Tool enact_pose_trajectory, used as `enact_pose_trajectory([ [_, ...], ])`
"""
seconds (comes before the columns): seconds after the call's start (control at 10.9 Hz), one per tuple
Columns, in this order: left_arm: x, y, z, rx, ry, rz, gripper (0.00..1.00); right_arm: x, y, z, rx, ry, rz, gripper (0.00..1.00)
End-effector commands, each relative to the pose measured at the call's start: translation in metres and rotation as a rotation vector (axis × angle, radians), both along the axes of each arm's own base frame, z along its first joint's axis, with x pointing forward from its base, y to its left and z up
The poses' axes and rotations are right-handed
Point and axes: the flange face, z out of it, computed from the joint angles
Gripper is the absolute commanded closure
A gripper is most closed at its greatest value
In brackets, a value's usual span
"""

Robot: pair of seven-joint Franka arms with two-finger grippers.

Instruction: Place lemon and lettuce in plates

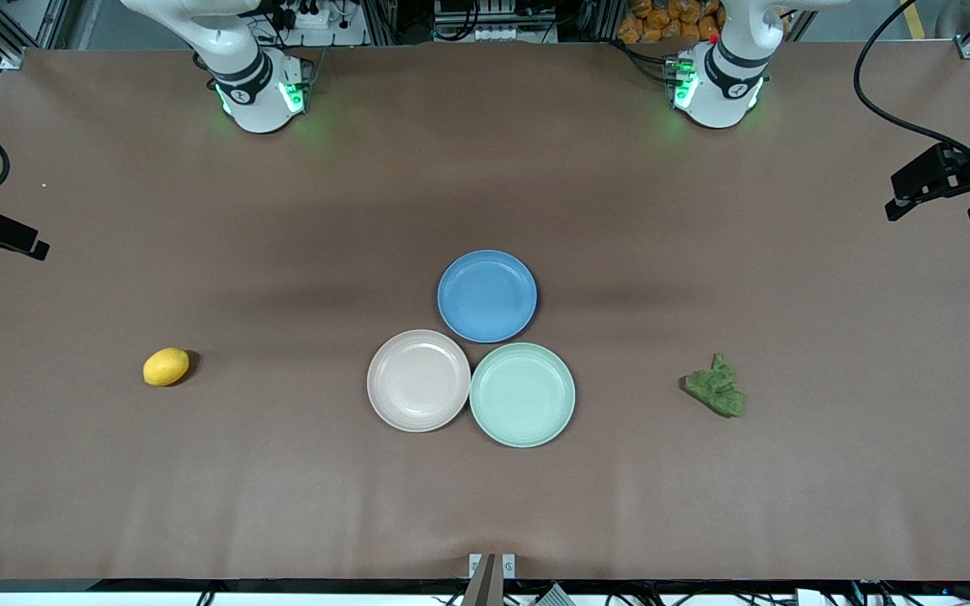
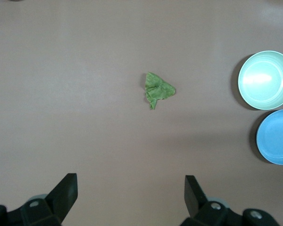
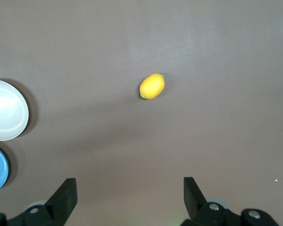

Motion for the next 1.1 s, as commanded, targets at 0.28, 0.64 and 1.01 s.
enact_pose_trajectory([
  [0.28, -0.005, 0.002, 0.005, -0.003, 0.003, -0.011, 0.0, -0.007, 0.001, 0.003, -0.004, -0.006, 0.001, 0.0],
  [0.64, 0.006, 0.0, -0.018, -0.014, 0.046, -0.014, 0.0, -0.006, 0.001, 0.003, -0.003, -0.006, 0.001, 0.0],
  [1.01, 0.022, -0.012, -0.048, 0.002, 0.091, -0.016, 0.0, -0.007, 0.001, 0.003, -0.001, -0.006, 0.0, 0.0],
])
